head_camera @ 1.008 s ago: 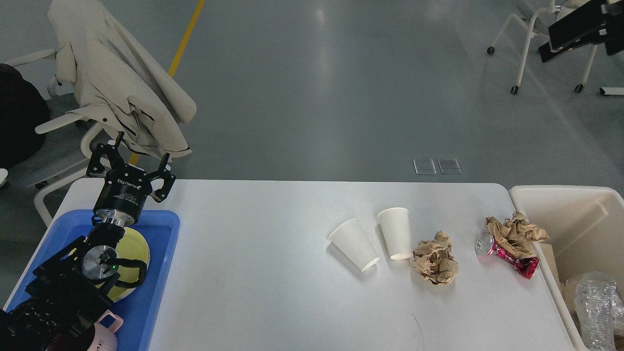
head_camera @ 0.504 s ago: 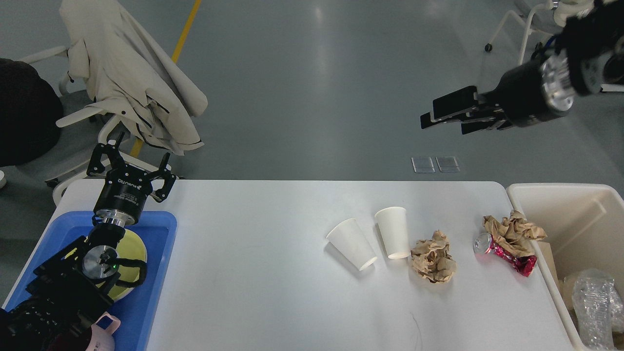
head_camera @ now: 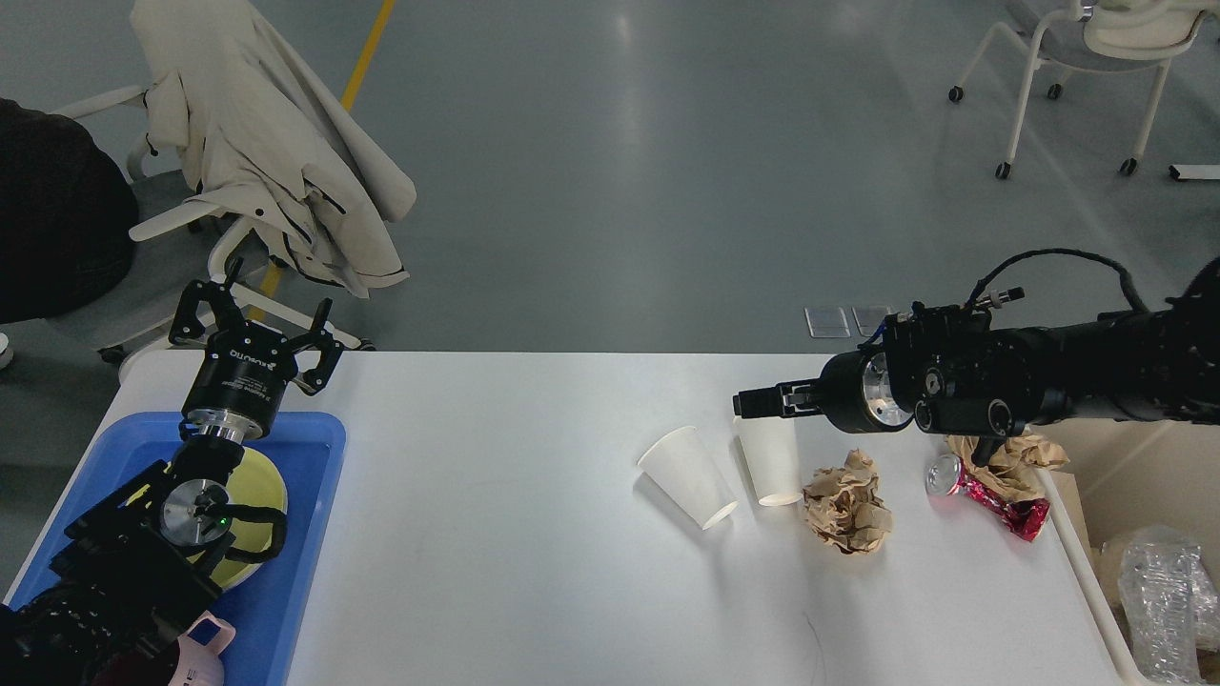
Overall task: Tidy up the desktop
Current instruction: 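Grasp the white paper cup farther from the robot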
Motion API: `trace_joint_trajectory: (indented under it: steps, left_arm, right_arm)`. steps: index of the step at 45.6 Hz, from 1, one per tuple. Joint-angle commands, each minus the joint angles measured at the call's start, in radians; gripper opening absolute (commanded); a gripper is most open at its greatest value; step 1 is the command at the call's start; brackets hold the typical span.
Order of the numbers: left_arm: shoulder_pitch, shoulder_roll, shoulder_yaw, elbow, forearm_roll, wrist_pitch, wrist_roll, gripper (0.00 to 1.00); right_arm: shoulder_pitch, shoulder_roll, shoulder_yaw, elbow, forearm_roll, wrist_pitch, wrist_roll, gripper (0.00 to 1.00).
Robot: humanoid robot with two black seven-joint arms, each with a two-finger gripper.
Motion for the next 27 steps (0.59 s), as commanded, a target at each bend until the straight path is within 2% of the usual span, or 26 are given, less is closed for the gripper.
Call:
trace_joint_trajectory:
  steps: [1, 6, 16, 27]
  left_arm:
    - [0.000, 0.000, 0.000, 0.000, 0.000, 0.000, 0.000, 1.00]
    - [0.000, 0.000, 0.000, 0.000, 0.000, 0.000, 0.000, 1.00]
    - [0.000, 0.000, 0.000, 0.000, 0.000, 0.000, 0.000, 1.00]
    - [0.000, 0.000, 0.000, 0.000, 0.000, 0.000, 0.000, 1.00]
  right_arm:
    - [-0.103, 0.053, 0.002, -0.066, -0.010, -0.048, -0.070, 1.00]
    - [-0.155, 0.060, 0.020, -0.143, -0.010, -0.051, -0.157, 1.00]
    - [-0.258, 0.055, 0.099, -0.252, -0.033, -0.051, -0.220, 1.00]
    - [-0.279, 0.053, 0.176, -0.238, -0.033, -0.049, -0.220, 1.00]
